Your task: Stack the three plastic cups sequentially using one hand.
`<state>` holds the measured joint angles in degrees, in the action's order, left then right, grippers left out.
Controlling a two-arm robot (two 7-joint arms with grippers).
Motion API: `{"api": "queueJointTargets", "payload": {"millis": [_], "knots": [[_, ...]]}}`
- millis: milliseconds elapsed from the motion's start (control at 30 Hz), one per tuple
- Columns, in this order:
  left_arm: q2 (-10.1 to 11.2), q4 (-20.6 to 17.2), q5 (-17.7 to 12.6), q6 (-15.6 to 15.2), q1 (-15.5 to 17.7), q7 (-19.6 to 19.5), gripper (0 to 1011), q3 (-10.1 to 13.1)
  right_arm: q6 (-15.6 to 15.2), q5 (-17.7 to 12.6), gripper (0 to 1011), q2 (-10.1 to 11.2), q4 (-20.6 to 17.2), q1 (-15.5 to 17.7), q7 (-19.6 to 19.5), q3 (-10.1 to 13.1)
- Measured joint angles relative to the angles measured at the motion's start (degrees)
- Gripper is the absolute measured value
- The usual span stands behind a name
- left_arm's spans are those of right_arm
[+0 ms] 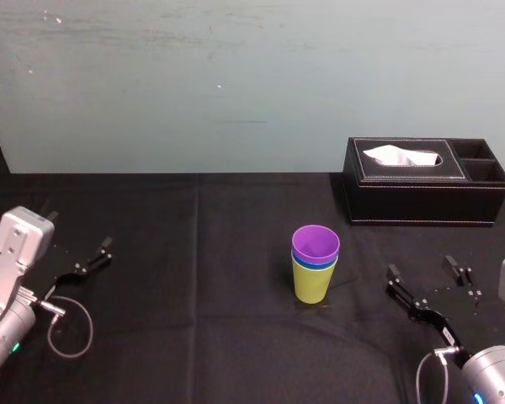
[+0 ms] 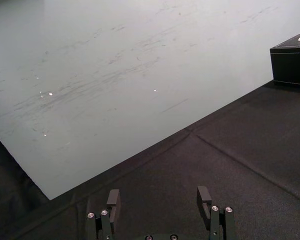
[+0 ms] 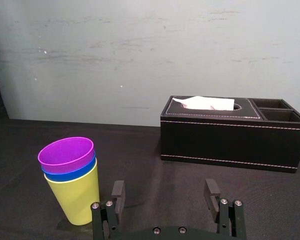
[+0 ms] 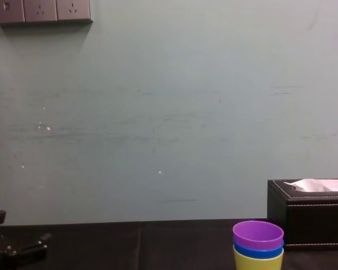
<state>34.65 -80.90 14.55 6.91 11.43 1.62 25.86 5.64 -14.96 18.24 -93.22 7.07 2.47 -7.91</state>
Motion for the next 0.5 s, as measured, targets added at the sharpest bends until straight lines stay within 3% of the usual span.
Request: {"api": "queueJointTargets", "payload": {"millis": [500], "knots": [[0.0,0.0,0.0,0.0,0.0,0.0,1000,0.0,0.0,0.0,1004,0.0,0.0,0.0,0.0,0.0]]}}
